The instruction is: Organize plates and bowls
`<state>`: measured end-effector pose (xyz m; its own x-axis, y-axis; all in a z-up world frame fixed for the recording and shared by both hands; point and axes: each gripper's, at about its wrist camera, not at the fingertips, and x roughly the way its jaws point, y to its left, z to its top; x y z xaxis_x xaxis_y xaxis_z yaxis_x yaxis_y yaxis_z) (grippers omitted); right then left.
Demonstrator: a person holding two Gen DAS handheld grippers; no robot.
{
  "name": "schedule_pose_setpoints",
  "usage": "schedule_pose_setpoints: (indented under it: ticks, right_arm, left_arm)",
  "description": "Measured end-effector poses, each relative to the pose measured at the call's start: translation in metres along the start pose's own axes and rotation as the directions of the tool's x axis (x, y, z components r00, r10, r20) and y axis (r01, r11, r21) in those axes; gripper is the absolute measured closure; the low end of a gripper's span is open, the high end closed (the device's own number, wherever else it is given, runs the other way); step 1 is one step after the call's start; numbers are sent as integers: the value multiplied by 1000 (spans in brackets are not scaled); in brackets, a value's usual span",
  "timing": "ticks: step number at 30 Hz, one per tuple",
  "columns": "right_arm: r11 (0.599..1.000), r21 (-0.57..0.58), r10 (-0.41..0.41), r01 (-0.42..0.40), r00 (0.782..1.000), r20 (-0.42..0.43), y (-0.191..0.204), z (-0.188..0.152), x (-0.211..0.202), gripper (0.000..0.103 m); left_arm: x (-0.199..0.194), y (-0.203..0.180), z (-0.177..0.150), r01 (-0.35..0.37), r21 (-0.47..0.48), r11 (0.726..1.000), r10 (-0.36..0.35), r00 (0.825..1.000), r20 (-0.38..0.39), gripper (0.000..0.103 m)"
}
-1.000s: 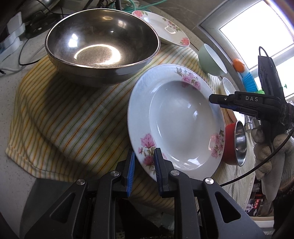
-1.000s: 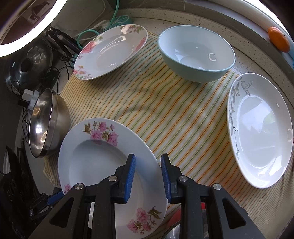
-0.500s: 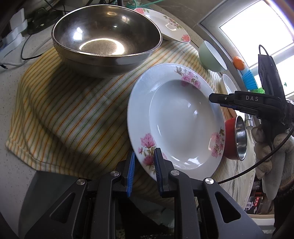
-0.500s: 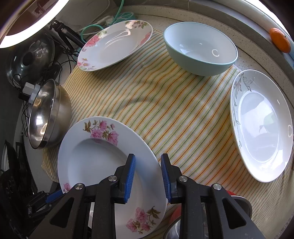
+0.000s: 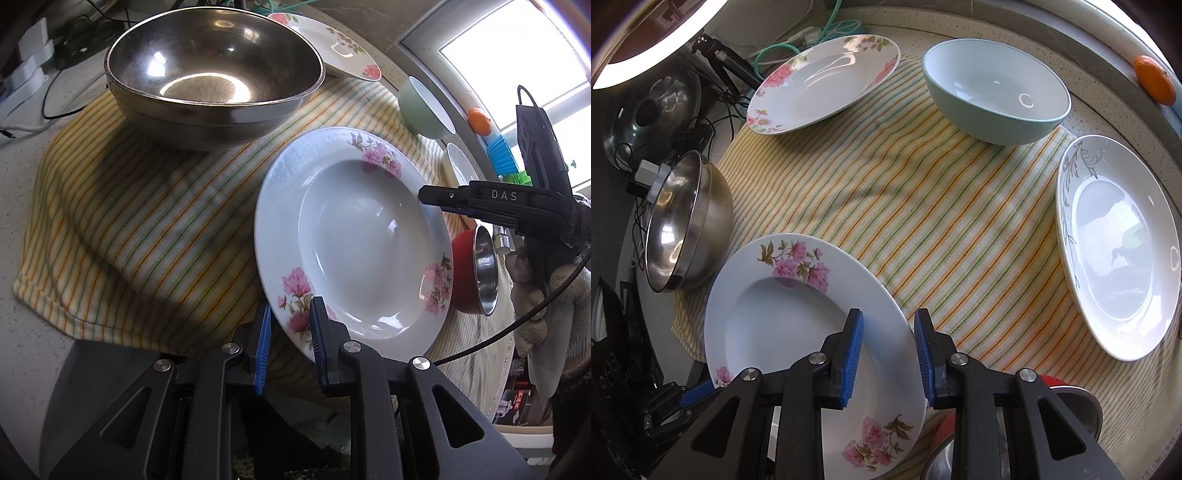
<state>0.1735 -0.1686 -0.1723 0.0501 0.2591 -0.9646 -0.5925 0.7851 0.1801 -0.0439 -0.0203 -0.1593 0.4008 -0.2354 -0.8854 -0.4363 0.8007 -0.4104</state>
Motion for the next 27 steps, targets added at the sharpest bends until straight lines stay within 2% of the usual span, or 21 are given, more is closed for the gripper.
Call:
schedule_pose_setpoints:
  ticks: [27]
  right_arm:
    - [1000, -8, -18, 18, 1000, -11, 0, 0, 3, 77]
  left_arm:
    - [1, -2, 2, -13, 25, 1000, 13, 1000, -13, 84]
